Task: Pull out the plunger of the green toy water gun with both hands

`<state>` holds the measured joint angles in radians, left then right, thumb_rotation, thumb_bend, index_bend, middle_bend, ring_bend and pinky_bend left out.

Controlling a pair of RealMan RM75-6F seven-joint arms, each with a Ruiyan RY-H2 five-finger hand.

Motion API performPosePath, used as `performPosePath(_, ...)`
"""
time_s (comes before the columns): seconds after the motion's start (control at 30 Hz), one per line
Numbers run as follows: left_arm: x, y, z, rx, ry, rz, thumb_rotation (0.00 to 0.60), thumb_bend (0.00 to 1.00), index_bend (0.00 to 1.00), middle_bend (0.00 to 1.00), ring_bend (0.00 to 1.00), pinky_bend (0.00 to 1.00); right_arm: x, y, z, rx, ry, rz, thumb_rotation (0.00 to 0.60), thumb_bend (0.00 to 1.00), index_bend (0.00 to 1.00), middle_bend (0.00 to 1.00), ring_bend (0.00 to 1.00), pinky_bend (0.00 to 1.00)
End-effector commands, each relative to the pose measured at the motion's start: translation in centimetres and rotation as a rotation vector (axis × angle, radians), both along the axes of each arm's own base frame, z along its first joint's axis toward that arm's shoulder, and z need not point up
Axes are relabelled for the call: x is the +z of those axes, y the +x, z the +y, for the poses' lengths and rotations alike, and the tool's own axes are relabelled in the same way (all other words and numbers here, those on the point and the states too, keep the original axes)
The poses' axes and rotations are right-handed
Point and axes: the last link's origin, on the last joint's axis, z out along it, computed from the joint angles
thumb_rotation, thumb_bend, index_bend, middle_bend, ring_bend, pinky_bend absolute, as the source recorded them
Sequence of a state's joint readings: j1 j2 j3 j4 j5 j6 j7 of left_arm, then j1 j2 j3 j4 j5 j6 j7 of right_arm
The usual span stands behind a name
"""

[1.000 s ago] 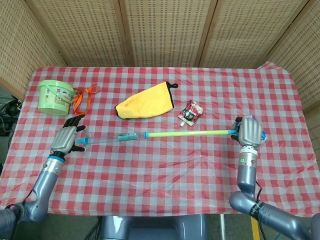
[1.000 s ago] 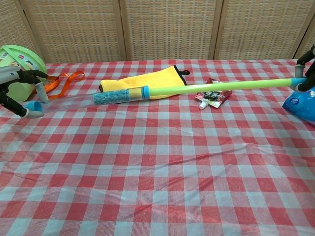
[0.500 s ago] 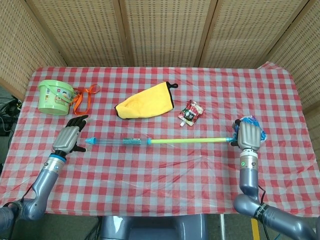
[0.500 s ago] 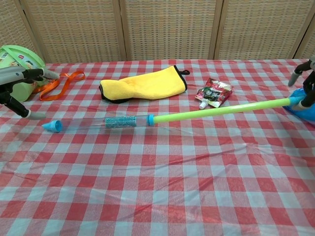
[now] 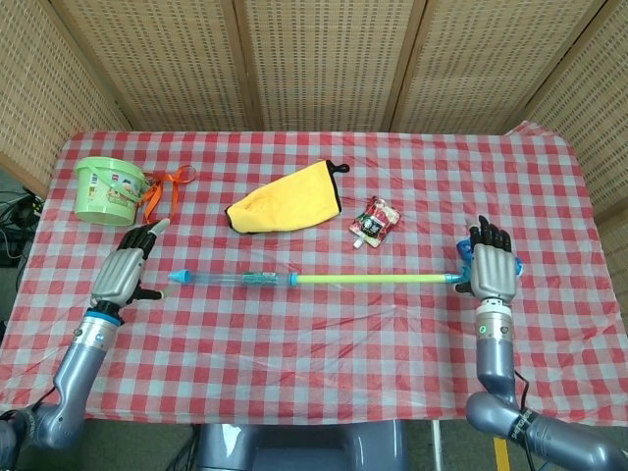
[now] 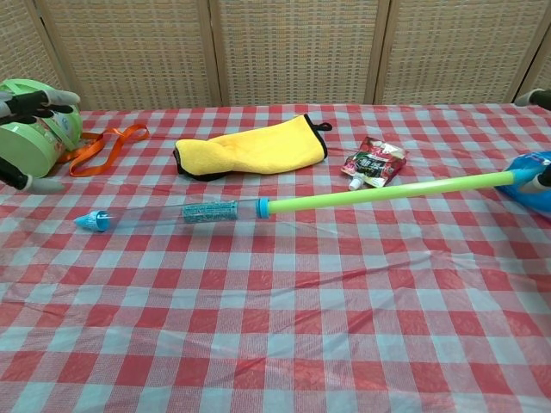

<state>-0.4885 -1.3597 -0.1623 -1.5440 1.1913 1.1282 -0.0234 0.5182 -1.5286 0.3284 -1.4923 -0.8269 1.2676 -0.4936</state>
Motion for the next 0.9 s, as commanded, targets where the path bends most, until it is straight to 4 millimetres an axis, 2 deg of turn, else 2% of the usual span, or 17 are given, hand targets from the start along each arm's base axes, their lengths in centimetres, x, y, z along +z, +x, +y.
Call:
performPosePath(0.03, 1.0, -0.9, -1.9, -0.005, 0.046, -0.007, 0.600, 0.19, 0.00, 0.00, 0.00, 0.00, 0.9, -0.6, 1.2, 0.058, -0.010, -0.027, 0.600, 0.20, 0.06, 0.00, 0.00, 0.01)
performPosePath(0.13, 1.4, -1.5, -2.7, 0.005, 0.059, -0.013, 0.600, 0.19, 0.00, 0.00, 0.00, 0.00, 1.3, -0.9, 1.3, 0.068, -0.013, -0.034, 0.600, 0.18, 0.03, 0.00, 0.00, 0.00)
performPosePath(0.37, 2.2, -2.5, -3.2, 0.028, 0.066, -0.014, 0.600, 0.19, 0.00, 0.00, 0.00, 0.00, 2.0, -1.1, 1.1, 0.045, 0.045, 0.022, 0.600, 0.03, 0.00, 0.00, 0.00, 0.00)
performPosePath(0.43, 2.4, -2.4, -3.3, 0.022, 0.073, -0.011, 0.600, 0.19, 0.00, 0.00, 0.00, 0.00, 2.2, -1.0, 0.8, 0.050, 0.034, 0.066, 0.600, 0.02, 0.00, 0.00, 0.00, 0.00)
performPosePath(0.67, 2.7, -2.1, -3.5, 0.011, 0.088, 0.014, 0.600, 0.19, 0.00, 0.00, 0.00, 0.00, 2.3, -1.0, 0.1, 0.048, 0.026, 0.437, 0.600, 0.02, 0.00, 0.00, 0.00, 0.00)
performPosePath(0.9, 2.3, -2.4, -3.5, 0.030, 0.064, 0.038, 0.600, 0.19, 0.00, 0.00, 0.00, 0.00, 2.4, 0.1, -0.4, 0.027, 0.189, 0.519, 0.600, 0.00, 0.00, 0.00, 0.00, 0.00)
